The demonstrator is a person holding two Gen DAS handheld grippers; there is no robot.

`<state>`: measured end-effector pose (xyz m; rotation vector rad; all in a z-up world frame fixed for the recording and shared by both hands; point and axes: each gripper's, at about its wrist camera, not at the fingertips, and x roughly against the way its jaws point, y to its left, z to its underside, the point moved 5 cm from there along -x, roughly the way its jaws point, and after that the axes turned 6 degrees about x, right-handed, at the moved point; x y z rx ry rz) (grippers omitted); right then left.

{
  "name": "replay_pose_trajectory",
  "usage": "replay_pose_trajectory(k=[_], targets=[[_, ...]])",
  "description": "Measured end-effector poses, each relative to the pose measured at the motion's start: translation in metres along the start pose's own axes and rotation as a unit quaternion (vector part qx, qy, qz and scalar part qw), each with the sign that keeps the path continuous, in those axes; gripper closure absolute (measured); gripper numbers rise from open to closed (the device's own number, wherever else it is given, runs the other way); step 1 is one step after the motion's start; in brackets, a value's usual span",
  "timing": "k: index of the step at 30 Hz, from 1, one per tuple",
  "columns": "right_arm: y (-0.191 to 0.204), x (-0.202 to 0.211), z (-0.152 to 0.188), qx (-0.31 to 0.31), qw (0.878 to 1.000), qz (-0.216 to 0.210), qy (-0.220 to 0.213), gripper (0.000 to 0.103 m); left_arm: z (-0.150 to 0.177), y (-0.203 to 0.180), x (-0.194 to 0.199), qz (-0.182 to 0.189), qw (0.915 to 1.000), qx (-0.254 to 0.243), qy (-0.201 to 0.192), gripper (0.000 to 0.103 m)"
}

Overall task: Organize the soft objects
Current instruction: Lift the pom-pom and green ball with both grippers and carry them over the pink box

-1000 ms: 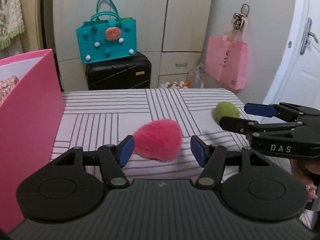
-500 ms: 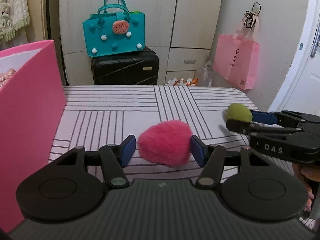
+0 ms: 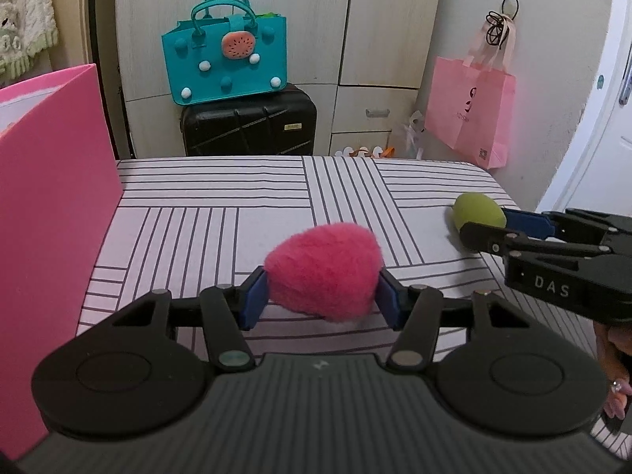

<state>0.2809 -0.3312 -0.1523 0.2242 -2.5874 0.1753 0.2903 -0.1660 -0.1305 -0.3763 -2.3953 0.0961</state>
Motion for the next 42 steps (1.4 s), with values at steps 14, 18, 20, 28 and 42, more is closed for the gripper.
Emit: replay_pose_trajectory(k=[14, 18, 20, 28, 42], targets=[[0.009, 0.027, -0.004, 0.005, 0.999, -0.033, 0.003, 0.062, 0.001, 0.008, 0.006, 0.014, 0.9998, 0.017, -0.001, 0.058], [0.017, 0.037, -0.001, -0.008, 0.999, -0.05, 0.01, 0.062, 0.006, 0.006, 0.016, 0.03, 0.9994, 0.019, 0.003, 0.059], [0.022, 0.041, 0.0, -0.012, 0.998, -0.059, 0.013, 0.062, 0.009, 0.005, 0.023, 0.035, 0.9992, 0.018, 0.001, 0.059], [0.038, 0.051, 0.006, -0.038, 0.994, -0.094, 0.04, 0.062, 0.015, 0.006, 0.048, 0.063, 0.9977, 0.009, 0.023, 0.059], [0.07, 0.091, 0.01, -0.053, 0.984, -0.16, 0.056, 0.062, 0.036, 0.009, 0.105, 0.1, 0.9928, -0.035, 0.055, 0.059]])
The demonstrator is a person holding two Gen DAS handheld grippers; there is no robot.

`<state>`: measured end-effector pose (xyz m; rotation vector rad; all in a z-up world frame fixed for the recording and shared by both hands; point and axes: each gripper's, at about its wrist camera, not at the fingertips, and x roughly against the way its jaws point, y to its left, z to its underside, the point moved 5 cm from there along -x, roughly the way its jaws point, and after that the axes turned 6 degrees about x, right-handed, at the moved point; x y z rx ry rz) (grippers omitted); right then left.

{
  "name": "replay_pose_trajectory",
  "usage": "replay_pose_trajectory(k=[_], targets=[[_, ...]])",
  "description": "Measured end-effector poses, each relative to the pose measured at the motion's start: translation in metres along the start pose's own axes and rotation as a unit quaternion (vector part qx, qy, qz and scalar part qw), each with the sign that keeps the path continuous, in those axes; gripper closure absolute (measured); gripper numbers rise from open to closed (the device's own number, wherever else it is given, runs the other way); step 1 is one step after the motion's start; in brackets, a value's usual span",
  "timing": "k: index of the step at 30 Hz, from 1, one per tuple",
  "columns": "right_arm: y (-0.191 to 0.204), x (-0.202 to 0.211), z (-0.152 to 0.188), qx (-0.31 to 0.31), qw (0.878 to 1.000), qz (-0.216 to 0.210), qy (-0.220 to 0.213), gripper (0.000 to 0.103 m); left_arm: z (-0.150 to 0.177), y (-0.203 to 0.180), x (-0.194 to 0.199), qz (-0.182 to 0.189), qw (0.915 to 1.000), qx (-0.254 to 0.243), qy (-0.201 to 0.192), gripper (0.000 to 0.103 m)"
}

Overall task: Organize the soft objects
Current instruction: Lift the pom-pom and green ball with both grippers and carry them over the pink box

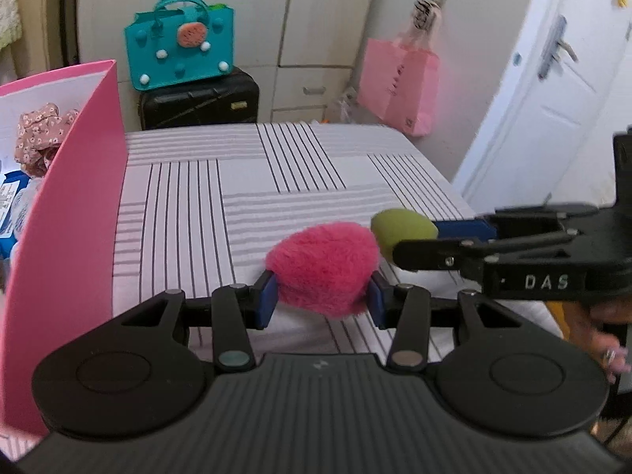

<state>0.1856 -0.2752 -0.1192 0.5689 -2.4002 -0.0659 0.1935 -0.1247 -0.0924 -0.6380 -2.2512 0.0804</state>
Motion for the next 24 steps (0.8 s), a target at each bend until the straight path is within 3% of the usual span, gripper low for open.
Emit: replay_pose_trajectory(k=[15, 24], targets=[[0.06, 0.032, 0.013, 0.048, 0.997, -0.058, 0.027, 0.062, 0.024, 0.012, 0.061, 0.032, 0.9969, -0.023, 0.068, 0.059], [0.095, 0.048, 0.013, 0.07, 0.991, -0.103, 0.038, 0.062, 0.035, 0.025, 0.103, 0.045, 0.9935, 0.007, 0.104, 0.059]])
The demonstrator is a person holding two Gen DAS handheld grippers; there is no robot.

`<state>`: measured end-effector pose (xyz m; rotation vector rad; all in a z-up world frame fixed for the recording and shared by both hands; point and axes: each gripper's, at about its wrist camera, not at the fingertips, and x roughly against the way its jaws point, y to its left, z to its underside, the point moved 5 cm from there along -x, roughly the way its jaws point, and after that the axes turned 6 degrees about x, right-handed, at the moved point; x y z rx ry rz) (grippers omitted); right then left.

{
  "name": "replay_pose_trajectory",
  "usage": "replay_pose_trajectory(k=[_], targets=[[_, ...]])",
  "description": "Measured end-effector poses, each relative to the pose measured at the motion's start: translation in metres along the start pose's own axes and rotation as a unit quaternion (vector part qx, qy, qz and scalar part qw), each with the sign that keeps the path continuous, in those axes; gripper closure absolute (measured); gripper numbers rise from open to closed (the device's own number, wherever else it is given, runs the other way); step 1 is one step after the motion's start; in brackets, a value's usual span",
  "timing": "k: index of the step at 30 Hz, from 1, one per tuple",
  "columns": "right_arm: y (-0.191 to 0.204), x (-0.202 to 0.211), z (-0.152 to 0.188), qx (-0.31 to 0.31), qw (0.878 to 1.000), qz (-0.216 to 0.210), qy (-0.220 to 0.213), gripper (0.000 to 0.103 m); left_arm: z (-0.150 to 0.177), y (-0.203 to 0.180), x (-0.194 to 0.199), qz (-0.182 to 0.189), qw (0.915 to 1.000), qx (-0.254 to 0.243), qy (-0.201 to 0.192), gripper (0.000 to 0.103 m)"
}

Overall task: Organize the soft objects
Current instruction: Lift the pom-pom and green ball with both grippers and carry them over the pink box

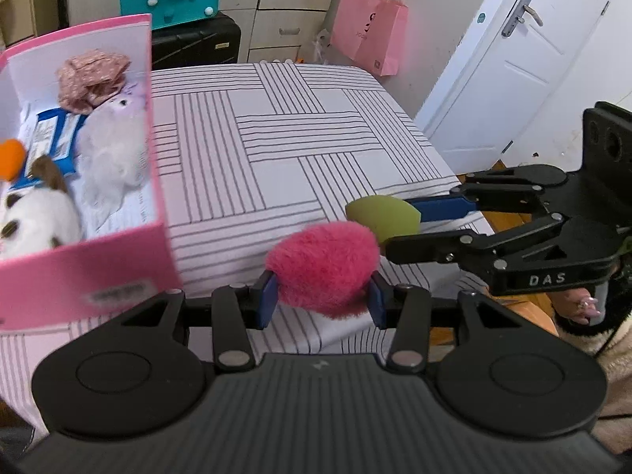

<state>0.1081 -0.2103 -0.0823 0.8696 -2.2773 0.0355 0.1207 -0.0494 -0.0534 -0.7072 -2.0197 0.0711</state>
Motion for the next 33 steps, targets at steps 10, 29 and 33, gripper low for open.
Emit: replay_pose_trajectory(k=[10, 29, 33], targets=[[0.044, 0.006, -0.02, 0.026, 0.999, -0.048, 0.003, 0.061, 0.024, 0.014, 0.057, -0.001, 0.9997, 0.014, -0.018, 0.059], [0.105, -0.001, -0.092, 0.098, 0.993, -0.065, -0.013, 0.061, 0.002, 0.051, 0.148, -0.048, 0.9927, -0.011, -0.11, 0.059], [0.107, -0.01, -0.11, 0.111, 0.993, -0.045, -0.02, 0.061, -0.016, 0.059, 0.156, -0.067, 0.9894, -0.027, -0.126, 0.059]])
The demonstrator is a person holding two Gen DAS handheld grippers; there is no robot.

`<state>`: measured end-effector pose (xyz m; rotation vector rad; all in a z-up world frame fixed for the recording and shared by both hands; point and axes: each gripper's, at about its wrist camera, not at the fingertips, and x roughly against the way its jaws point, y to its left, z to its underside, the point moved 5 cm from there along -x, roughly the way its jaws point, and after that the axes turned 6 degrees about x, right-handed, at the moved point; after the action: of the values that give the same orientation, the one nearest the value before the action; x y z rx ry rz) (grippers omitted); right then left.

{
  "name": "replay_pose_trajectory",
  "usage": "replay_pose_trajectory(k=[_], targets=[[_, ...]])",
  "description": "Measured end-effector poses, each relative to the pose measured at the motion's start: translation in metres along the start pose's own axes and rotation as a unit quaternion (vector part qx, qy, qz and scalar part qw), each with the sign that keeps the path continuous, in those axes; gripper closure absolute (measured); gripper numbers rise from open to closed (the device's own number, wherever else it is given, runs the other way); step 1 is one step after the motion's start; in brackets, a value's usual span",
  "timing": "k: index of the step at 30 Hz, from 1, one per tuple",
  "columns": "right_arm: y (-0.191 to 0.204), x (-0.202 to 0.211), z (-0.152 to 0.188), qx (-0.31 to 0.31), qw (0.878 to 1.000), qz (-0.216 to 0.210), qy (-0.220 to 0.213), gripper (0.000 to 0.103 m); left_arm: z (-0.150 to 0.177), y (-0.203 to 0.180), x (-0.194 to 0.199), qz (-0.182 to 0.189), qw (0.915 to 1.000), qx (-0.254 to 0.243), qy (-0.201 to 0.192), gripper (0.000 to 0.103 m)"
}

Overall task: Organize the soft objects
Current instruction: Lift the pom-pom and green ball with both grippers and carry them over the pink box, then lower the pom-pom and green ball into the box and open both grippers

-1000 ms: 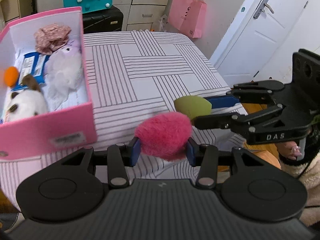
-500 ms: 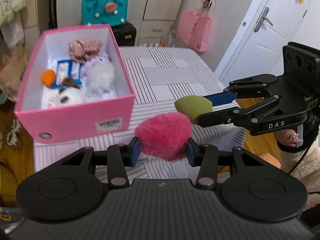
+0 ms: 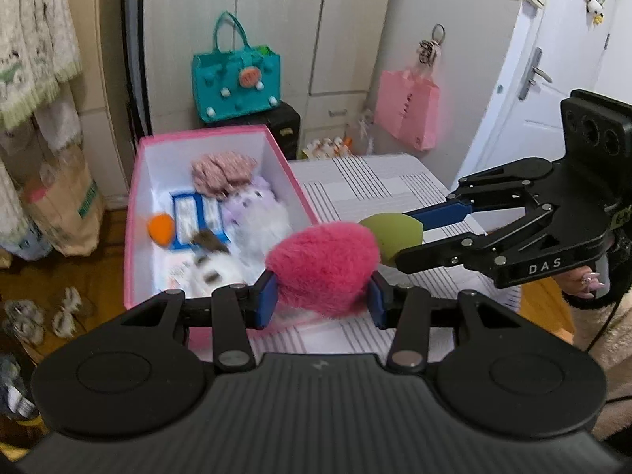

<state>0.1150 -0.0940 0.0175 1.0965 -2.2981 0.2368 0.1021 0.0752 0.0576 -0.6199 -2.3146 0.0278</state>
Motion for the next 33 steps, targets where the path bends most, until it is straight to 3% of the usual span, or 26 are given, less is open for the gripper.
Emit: replay_pose_trajectory(k=[7, 15, 26, 33], targets=[[-0.017, -0.023, -0.033, 0.013, 0.999, 0.033, -0.018, 0.061, -0.022, 0.031, -0.017, -0.015, 0.9994, 0.015, -0.028, 0.059], [-0.051, -0.066, -0.059, -0.006, 0.999, 0.043, -0.018, 0.061, -0.04, 0.065, -0.062, -0.044, 0.9989, 0.014, -0.012, 0.059], [-0.091, -0.148, -0.08, -0.056, 0.998, 0.005, 0.031, 0.061, -0.055, 0.103, -0.137, -0.089, 0.9958, 0.0, 0.024, 0.058], [-0.115, -0.199, -0.085, -0.082, 0.994, 0.013, 0.068, 0.06, -0.054, 0.116, -0.165, -0.072, 0.9958, 0.019, 0.054, 0.058]])
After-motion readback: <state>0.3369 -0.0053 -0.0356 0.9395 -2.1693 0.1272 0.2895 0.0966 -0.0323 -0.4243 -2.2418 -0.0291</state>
